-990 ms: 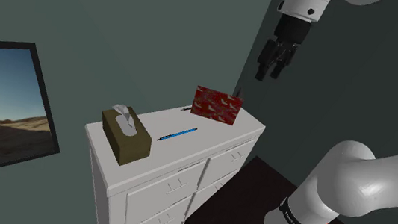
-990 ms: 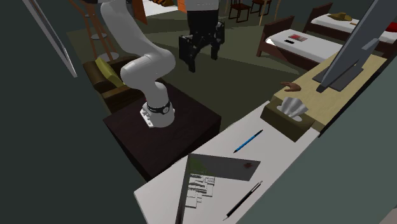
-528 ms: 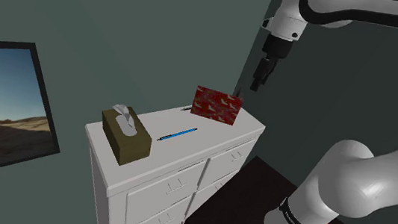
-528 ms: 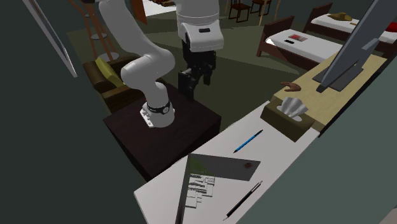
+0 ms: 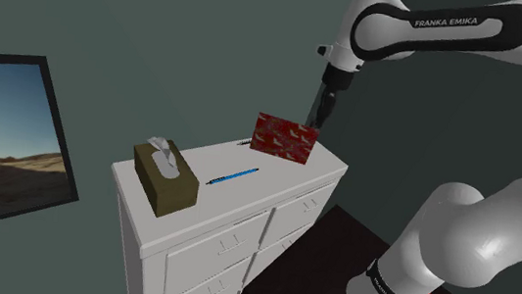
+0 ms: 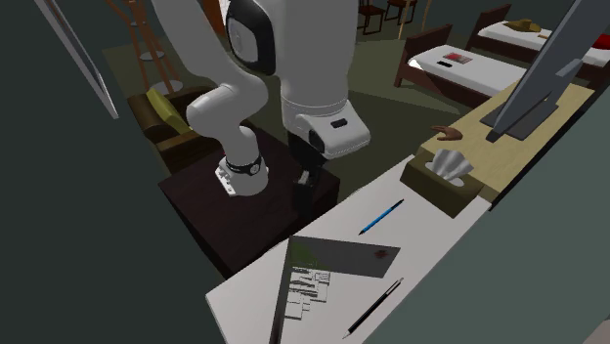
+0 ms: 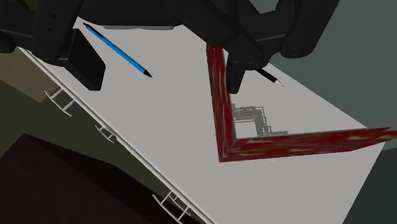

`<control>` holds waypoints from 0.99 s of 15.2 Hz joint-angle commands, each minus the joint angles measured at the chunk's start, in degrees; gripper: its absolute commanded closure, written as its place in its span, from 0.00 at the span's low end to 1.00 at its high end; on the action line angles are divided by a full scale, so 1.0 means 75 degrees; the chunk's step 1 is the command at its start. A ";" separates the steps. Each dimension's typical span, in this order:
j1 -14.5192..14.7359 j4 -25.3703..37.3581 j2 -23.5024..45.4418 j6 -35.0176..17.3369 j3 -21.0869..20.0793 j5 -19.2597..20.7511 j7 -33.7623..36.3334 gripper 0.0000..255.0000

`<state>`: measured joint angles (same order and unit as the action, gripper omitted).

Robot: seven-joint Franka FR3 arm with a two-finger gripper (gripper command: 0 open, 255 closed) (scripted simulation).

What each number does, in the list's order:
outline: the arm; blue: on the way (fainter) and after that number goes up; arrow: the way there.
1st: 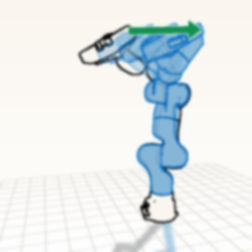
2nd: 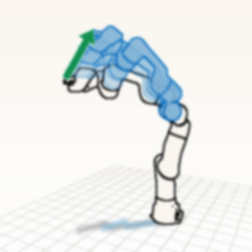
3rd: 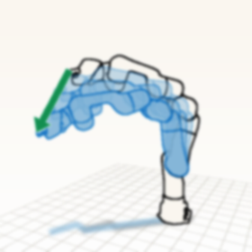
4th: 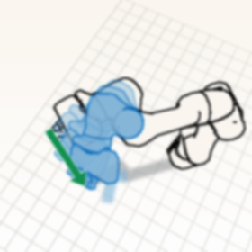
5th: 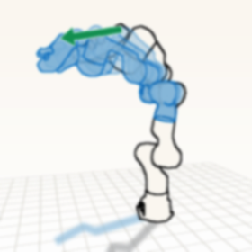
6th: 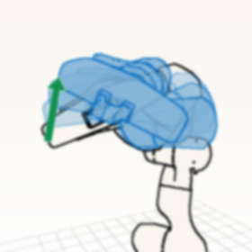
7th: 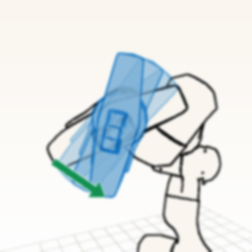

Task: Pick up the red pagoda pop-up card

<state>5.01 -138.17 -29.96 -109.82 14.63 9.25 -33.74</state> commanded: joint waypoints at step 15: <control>0.0401 -0.0067 0.2131 -0.2425 0.0911 0.0118 -0.2373 0.00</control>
<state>7.98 -138.52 -14.24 -127.58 21.45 10.19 -51.56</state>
